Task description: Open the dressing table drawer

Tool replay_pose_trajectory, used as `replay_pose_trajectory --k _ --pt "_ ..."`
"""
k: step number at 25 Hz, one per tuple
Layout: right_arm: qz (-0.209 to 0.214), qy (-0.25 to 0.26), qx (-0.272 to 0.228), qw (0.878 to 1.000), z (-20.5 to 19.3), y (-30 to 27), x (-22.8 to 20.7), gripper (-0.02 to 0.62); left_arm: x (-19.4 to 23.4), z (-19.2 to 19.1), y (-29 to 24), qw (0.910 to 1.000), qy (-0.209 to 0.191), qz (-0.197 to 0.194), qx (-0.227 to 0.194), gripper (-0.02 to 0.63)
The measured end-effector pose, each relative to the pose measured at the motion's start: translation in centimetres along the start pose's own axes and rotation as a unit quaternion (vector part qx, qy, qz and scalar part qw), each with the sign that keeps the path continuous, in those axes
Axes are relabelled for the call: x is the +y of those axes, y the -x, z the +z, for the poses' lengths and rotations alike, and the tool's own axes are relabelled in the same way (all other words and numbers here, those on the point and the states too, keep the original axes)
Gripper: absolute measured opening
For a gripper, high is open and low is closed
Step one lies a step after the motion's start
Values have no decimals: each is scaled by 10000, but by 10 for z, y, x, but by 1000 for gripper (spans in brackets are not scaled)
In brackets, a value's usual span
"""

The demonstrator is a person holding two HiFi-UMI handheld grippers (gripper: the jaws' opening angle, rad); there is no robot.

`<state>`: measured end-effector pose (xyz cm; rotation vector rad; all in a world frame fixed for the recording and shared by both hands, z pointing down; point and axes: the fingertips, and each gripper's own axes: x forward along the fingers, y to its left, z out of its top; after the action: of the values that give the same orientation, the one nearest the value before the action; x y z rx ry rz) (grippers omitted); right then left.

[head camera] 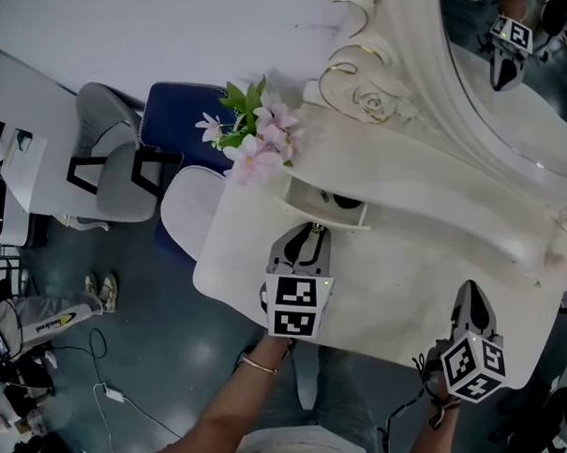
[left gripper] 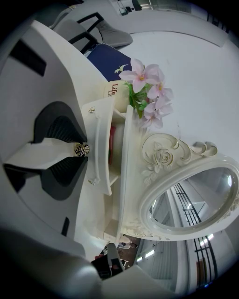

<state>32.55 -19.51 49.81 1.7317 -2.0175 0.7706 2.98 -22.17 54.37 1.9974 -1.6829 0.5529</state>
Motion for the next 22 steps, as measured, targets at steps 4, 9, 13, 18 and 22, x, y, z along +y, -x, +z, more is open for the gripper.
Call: replay_pose_trajectory --k 4,9,13,18,22 --pt "29 13 -5 10000 1 0 3 8 0 -2 2 10000 14 3 2 107" --pt "47 27 8 10000 -1 0 4 8 0 -3 4 10000 11 7 -10 107" --pt "44 31 12 10000 -1 1 3 8 0 -3 4 10000 12 28 -27 107" --pt "44 24 20 10000 -2 3 2 8 0 -3 4 10000 20 45 -24 107" --pt "50 21 20 10000 -3 2 2 8 1 -3 4 10000 27 57 -20 107"
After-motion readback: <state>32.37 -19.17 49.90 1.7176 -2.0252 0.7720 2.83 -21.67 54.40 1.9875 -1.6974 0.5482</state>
